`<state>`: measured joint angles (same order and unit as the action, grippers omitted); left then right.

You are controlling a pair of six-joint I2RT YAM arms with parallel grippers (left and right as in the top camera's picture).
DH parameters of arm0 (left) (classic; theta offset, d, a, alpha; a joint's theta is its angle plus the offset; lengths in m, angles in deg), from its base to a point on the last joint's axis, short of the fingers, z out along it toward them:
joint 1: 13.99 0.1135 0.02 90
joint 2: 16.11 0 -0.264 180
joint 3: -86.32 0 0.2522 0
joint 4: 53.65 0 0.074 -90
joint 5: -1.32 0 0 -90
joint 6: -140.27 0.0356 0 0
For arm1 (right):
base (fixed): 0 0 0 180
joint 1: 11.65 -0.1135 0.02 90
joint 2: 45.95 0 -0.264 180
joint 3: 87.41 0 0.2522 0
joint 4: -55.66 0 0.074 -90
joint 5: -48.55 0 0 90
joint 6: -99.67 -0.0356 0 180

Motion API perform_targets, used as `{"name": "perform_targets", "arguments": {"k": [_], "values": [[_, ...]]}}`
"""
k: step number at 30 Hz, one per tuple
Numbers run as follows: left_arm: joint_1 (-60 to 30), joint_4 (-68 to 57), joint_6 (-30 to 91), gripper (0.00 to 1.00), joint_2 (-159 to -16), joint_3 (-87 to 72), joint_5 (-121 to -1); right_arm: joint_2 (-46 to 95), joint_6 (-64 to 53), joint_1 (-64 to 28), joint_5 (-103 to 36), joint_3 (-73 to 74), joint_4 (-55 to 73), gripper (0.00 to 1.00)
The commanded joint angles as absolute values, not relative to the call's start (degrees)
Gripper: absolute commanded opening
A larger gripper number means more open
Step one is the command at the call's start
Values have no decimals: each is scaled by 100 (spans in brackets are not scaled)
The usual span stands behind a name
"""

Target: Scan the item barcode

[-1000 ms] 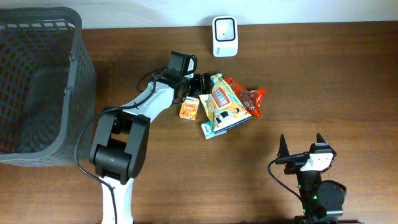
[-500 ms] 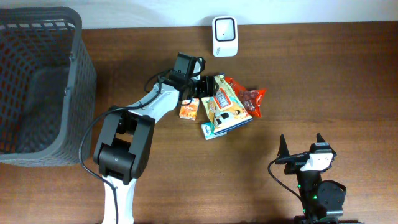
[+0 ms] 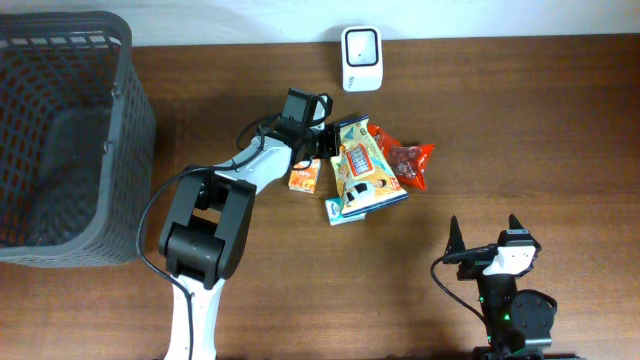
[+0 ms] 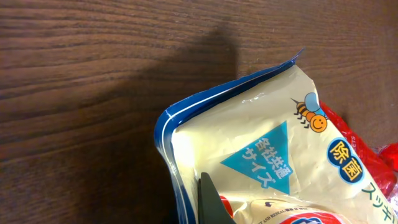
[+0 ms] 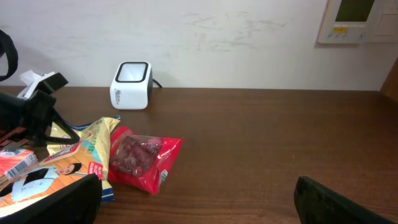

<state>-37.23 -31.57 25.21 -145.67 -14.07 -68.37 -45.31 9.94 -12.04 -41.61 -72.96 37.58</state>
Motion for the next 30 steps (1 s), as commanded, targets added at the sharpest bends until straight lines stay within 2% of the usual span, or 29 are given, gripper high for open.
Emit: {"name": "perform_targets", "arguments": {"k": [1, 15, 21, 26, 30], "values": [[-3732, -3131, 2610, 0, -14679, -1589, -6561, -4544, 1032, -1241, -4196, -7333, 3723, 98], [-3581, -2812, 3472, 0, -13004, -1971, -6605, -4544, 1032, -1241, -4196, -7333, 3723, 98], [-3584, -2294, 4621, 0, -12130, -1971, -8518, -4544, 1032, -1241, -4196, -7333, 3723, 98], [-3584, -2047, 5753, 0, -11540, -1971, -10799, -4544, 1032, -1241, -4196, -7333, 3723, 99], [-3594, -1690, 6293, 0, -11536, -1960, -11575, -4544, 1032, -1241, -4196, -7333, 3723, 98]]}}
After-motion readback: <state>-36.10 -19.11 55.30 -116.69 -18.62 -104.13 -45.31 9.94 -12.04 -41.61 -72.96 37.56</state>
